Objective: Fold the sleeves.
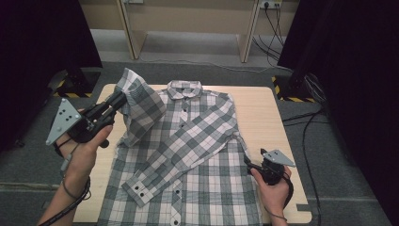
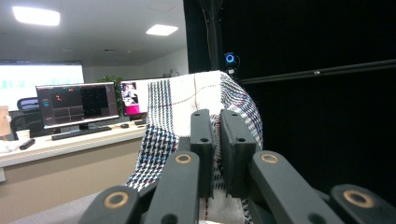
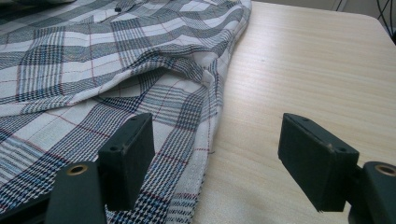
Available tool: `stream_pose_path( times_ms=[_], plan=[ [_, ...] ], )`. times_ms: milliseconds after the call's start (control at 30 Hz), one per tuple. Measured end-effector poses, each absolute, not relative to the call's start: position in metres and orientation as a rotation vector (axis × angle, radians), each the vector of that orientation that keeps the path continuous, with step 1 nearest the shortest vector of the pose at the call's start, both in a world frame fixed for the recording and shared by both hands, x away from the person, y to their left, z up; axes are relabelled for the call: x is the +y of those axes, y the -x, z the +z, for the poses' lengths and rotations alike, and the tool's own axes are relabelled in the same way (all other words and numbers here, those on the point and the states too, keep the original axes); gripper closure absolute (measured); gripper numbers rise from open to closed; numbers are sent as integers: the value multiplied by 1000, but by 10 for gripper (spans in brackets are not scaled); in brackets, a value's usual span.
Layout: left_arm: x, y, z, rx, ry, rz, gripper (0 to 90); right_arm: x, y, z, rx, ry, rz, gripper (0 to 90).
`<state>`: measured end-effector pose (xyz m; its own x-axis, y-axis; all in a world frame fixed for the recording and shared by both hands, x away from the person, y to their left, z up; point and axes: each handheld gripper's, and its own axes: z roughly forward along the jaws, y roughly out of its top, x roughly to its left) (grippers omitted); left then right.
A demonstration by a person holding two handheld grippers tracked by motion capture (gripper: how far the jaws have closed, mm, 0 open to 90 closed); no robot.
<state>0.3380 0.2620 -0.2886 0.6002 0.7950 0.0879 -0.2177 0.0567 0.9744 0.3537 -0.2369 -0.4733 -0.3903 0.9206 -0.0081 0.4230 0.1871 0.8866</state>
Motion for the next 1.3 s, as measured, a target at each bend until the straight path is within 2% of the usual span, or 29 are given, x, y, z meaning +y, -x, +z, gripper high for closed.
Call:
stream_pose_path(
  times_ms=[1300],
  plan=[
    [241, -306, -304, 477, -1382, 787, 839, -237, -353, -473, 1908, -1254, 1148, 276]
  ],
)
